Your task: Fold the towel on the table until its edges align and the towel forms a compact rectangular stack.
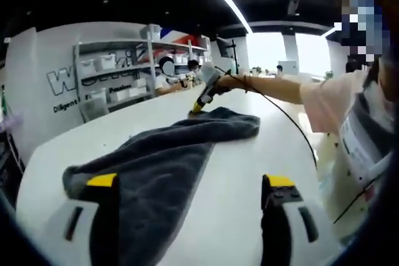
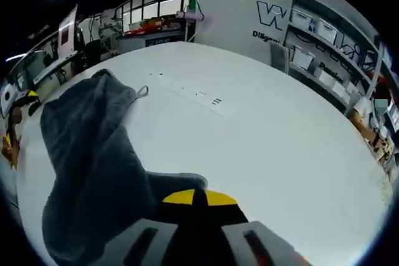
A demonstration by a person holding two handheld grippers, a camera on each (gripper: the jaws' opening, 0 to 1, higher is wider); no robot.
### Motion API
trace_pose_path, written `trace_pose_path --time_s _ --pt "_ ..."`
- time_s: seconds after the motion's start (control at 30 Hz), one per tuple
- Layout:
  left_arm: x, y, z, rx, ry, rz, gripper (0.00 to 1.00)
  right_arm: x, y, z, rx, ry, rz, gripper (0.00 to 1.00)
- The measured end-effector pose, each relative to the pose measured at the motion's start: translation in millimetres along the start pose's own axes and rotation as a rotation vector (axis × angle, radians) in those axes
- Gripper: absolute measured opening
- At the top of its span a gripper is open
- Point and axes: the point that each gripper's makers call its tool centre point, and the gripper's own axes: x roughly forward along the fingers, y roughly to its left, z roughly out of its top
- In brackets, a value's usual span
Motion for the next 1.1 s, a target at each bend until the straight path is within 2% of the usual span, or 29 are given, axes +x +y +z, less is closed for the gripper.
trace_pose_path --time_s 0.1,0.27,0.4,0.53,0.7,0.9,1.1 --pt "-0.2 0.0 -0.4 0.003 0.003 -0.002 1.00 -12.1 -7.9 8.5 -0.018 -0.029 -0.034 0.03" --pt "0.7 -0.7 -2.1 0.007 0.013 -0.007 1.00 -38.7 -30.6 20.9 -0.052 -0.059 -0.136 0.03" --pt "1.6 -2.2 -2.5 0.010 0.016 -0.013 1.00 -61.6 -57.7 24.2 -0.092 -0.050 -0.263 0.03" --pt "1.0 -1.3 -1.8 0.007 0.013 -0.011 1.00 -71.1 -78.9 25.6 -0.098 -0.035 -0.336 0.03" --pt "1.0 -1.9 -1.8 0.008 0.012 -0.011 1.00 -71.9 -107.7 25.0 -0.104 -0.009 -0.436 0.03" --pt "1.4 -4.0 -2.1 0.013 0.015 -0.018 1.00 -57.6 -136.8 25.5 -0.105 0.049 -0.530 0.03" --pt "1.6 -4.4 -3.0 0.017 0.020 -0.018 1.00 -45.9 -165.6 31.5 -0.228 0.135 -0.681 0.03"
